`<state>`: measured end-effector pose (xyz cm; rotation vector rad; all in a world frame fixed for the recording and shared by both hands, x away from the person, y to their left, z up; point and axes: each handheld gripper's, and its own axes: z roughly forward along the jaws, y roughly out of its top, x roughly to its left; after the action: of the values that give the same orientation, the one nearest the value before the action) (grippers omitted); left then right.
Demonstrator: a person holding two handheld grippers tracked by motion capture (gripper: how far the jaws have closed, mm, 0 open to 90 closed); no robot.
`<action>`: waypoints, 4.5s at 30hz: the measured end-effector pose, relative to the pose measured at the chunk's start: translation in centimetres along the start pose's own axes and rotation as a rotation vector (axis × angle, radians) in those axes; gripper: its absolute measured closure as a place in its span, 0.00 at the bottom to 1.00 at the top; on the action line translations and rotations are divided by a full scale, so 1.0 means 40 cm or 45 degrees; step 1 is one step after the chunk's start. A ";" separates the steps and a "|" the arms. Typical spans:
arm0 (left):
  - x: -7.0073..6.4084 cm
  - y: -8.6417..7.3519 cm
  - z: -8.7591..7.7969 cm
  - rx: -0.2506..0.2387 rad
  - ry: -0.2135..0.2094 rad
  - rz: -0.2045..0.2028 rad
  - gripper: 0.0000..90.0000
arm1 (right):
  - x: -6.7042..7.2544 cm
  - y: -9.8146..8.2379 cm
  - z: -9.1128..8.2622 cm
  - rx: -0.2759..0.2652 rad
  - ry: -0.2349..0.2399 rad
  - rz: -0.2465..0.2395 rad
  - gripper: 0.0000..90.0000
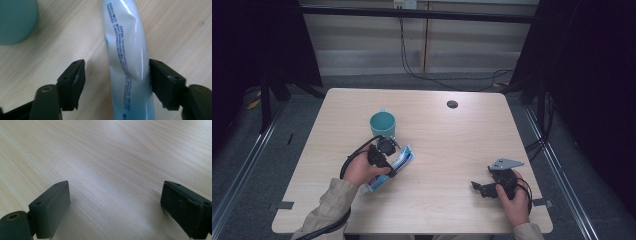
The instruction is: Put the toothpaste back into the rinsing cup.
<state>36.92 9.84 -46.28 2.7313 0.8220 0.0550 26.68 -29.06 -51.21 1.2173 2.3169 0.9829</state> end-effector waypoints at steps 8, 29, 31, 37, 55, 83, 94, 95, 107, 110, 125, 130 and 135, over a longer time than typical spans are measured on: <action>-0.003 0.008 0.003 0.015 -0.022 -0.006 0.48 | 0.000 0.000 0.000 -0.001 0.000 -0.002 0.09; -0.008 0.020 0.008 0.066 -0.045 -0.067 0.78 | 0.000 0.000 0.000 -0.001 -0.001 0.000 0.09; -0.008 0.018 0.006 0.051 -0.051 -0.079 0.78 | 0.000 0.000 0.000 -0.001 -0.001 -0.002 0.09; -0.006 0.013 -0.017 -0.030 -0.059 -0.079 0.78 | 0.000 0.000 0.000 -0.001 -0.001 -0.001 0.09; 0.011 0.007 -0.087 -0.316 -0.070 -0.070 0.78 | 0.000 0.000 0.000 -0.001 0.000 -0.002 0.09; 0.032 0.004 -0.134 -0.535 -0.077 -0.190 0.78 | 0.000 0.000 0.000 0.000 0.000 0.000 0.09; 0.034 0.010 -0.151 -0.592 -0.051 -0.188 0.78 | 0.000 0.000 0.000 -0.001 -0.001 -0.002 0.09; 0.036 0.010 -0.155 -0.602 -0.056 -0.195 0.78 | 0.000 0.000 0.000 -0.001 0.000 -0.002 0.09; 0.042 0.015 -0.169 -0.648 -0.056 -0.224 0.78 | 0.000 0.000 0.000 -0.001 -0.001 -0.002 0.09; 0.043 0.016 -0.172 -0.669 -0.060 -0.239 0.78 | 0.000 0.000 0.000 -0.001 0.000 -0.002 0.09; 0.052 0.026 -0.195 -0.722 -0.040 -0.253 0.78 | 0.000 0.000 0.000 -0.001 0.000 -0.002 0.09; 0.056 0.030 -0.197 -0.743 -0.066 -0.274 0.78 | 0.000 0.000 0.000 -0.001 -0.001 -0.002 0.09; 0.062 0.031 -0.199 -0.764 -0.061 -0.284 0.78 | 0.000 0.000 0.000 0.000 0.000 0.000 0.09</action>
<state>38.73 12.30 -38.42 2.0654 0.9140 0.1603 26.68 -29.06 -51.21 1.2173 2.3166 0.9827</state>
